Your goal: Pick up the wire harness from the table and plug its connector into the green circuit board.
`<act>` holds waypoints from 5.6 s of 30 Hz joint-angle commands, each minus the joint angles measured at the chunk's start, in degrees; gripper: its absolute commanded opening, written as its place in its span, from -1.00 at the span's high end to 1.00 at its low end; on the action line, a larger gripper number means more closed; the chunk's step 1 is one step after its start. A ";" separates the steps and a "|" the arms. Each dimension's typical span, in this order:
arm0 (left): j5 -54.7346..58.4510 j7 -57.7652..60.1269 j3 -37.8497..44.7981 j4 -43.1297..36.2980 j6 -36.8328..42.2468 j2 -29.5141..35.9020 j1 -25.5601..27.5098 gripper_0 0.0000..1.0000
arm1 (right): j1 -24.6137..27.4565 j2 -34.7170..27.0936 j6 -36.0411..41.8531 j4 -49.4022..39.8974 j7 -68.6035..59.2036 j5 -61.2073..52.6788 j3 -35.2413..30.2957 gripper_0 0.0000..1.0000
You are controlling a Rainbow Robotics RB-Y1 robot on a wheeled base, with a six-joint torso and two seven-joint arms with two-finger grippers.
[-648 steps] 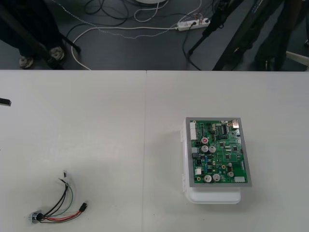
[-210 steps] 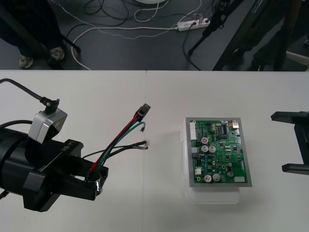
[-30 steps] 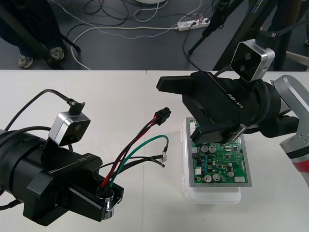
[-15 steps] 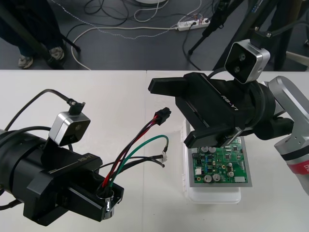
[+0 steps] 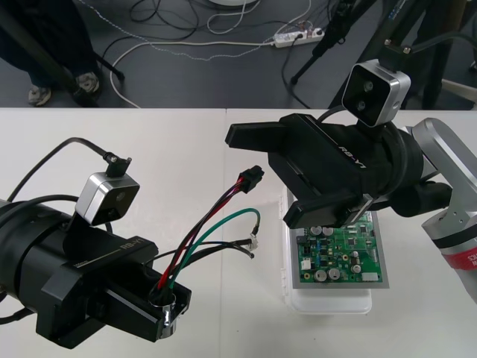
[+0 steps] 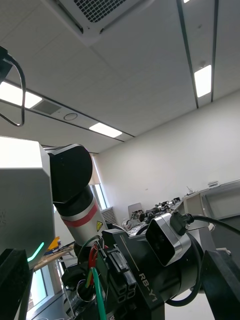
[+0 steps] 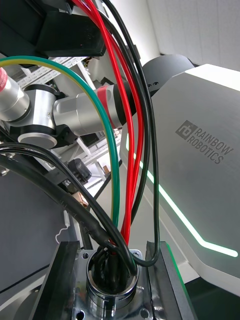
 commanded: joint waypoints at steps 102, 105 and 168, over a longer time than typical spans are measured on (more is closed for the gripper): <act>-6.82 -4.62 17.58 -1.29 -1.87 -1.78 0.67 -1.00 | 7.85 -11.27 -2.60 -2.70 1.25 -5.70 -8.25 1.00; -8.32 -4.97 18.55 -1.20 -1.87 -1.70 -0.39 -1.00 | 8.47 -11.27 -2.51 -2.70 1.42 -5.70 -9.39 1.00; -17.63 -33.10 14.68 19.63 -1.87 -11.80 -20.60 -1.00 | 17.08 -7.23 13.04 -16.32 9.07 21.72 -17.48 1.00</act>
